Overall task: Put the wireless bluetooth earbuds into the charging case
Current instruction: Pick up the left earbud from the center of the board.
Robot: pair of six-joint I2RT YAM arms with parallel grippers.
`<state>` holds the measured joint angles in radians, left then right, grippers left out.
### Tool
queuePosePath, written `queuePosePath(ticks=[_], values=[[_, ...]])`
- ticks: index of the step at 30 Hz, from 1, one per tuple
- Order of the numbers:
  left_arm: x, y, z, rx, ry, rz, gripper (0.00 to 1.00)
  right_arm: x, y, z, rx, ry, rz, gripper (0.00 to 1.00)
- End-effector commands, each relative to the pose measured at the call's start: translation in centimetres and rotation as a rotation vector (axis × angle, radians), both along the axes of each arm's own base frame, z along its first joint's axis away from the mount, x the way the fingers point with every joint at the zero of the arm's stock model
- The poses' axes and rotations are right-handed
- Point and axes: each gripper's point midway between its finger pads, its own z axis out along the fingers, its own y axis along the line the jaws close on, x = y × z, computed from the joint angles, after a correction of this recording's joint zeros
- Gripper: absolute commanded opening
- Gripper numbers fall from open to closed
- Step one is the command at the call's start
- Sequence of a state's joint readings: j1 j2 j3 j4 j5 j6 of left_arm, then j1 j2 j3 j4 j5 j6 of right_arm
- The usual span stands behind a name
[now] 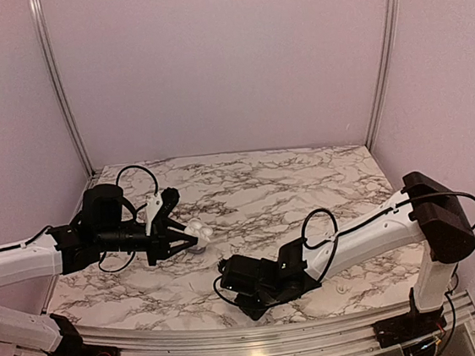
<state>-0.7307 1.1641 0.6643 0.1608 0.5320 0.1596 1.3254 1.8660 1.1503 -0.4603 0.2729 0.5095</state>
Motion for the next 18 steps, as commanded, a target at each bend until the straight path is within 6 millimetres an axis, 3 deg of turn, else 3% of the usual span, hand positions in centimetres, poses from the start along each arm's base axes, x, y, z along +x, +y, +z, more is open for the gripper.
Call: queuePosePath(ticks=[1, 18], values=[[0.1, 0.0, 0.7, -0.027, -0.016, -0.003, 0.00, 0.4, -1.7, 0.5, -0.025, -0.015, -0.049, 0.20], [0.0, -0.1, 0.8, -0.029, -0.014, -0.008, 0.00, 0.9, -3.6, 0.5, -0.066, -0.052, -0.105, 0.05]])
